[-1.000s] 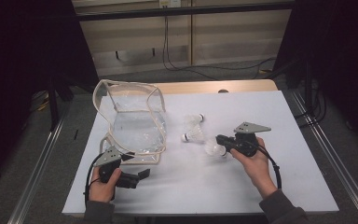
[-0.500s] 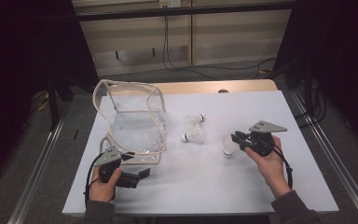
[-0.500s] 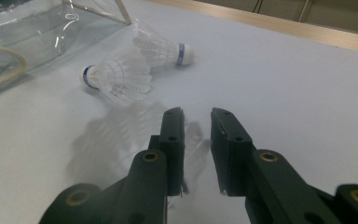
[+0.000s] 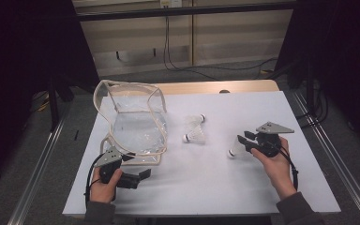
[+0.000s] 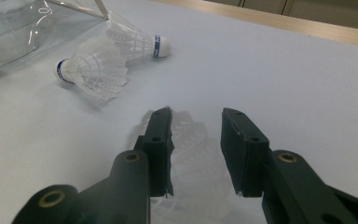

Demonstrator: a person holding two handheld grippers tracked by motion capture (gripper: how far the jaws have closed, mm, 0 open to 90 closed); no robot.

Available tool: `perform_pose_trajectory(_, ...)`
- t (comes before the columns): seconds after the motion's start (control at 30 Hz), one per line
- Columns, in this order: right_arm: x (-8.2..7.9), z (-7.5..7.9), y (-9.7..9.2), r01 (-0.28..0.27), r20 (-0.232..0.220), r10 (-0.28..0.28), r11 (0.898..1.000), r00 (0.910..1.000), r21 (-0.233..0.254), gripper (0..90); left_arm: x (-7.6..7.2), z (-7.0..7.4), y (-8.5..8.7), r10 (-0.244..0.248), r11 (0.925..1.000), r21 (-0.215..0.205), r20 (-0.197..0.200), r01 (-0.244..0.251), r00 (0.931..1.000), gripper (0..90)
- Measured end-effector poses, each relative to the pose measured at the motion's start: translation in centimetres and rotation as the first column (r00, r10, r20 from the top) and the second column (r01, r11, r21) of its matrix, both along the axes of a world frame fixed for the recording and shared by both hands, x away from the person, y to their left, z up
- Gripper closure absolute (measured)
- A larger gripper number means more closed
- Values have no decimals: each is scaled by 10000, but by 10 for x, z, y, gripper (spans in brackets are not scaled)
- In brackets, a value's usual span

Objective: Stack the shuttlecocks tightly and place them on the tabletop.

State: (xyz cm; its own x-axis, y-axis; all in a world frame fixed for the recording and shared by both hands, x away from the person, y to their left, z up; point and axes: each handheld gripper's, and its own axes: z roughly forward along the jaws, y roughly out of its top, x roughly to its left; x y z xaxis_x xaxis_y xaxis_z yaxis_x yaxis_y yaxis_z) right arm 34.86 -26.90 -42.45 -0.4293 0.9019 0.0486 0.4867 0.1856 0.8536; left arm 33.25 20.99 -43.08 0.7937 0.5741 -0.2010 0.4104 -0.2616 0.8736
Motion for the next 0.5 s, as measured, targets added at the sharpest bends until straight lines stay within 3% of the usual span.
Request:
perform_pose_trajectory(0.2,-1,-1,-2,104,-33,-105,9998,9999,-144,554,0,0,0,5,10000,-13,19,-5,10000,35)
perform_pose_trajectory(0.3,-1,-1,-3,146,27,-146,9996,9999,-261,554,0,0,0,10,10000,-44,-21,-10,10000,34)
perform_pose_trajectory(0.37,-2,-1,-4,123,14,-123,9994,9999,-327,610,0,0,0,-1,10000,-49,-30,1,10000,34)
perform_pose_trajectory(0.5,-3,-3,-8,-39,-217,37,9999,9998,-110,843,0,0,0,13,10000,-36,24,-13,10000,35)
